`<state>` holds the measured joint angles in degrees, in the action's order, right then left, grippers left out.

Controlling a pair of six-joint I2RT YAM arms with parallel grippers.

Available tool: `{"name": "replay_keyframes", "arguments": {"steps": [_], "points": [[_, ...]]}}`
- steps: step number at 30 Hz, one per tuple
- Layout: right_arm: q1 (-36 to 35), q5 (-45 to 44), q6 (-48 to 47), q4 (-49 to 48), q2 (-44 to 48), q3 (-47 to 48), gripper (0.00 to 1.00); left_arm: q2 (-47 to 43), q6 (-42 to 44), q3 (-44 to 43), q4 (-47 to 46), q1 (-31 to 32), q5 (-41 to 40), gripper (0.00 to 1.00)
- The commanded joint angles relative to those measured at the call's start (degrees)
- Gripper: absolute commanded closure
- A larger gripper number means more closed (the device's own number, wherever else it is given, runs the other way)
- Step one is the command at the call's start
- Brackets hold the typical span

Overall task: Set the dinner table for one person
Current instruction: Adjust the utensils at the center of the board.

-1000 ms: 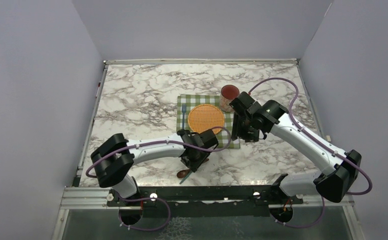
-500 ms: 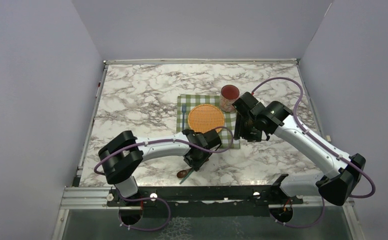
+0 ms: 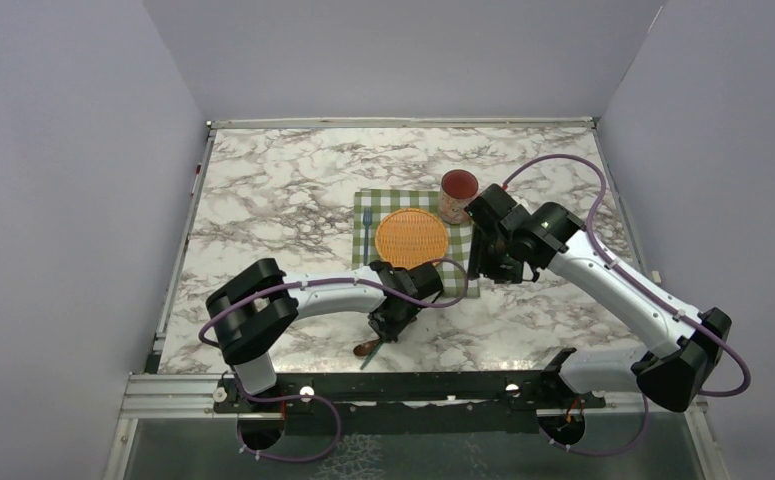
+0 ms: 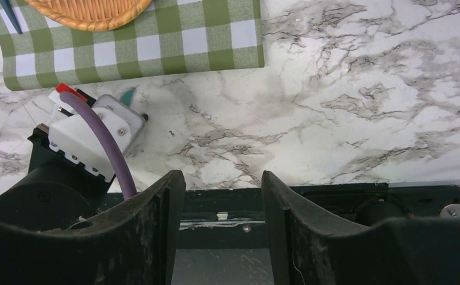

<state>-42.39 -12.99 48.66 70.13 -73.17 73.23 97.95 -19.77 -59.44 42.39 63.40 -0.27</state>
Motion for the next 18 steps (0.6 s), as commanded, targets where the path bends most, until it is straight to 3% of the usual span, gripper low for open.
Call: {"name": "replay_keyframes", "arguments": {"steps": [1,9,18], "points": [[-0.1,-1.8,1.1,0.4,1.8,1.0,0.45,1.1,0.3,-0.1,-1.4,0.3,1.5,0.84],[-0.2,-1.6,0.9,-0.3,1.9,0.2,0.46,0.3,0.9,-3.3,1.5,0.2,0.7,0.98],[-0.1,-2.3,1.2,-0.7,1.9,0.0,0.46,-0.1,1.9,-6.6,4.8,0.2,0.7,1.00]]}}
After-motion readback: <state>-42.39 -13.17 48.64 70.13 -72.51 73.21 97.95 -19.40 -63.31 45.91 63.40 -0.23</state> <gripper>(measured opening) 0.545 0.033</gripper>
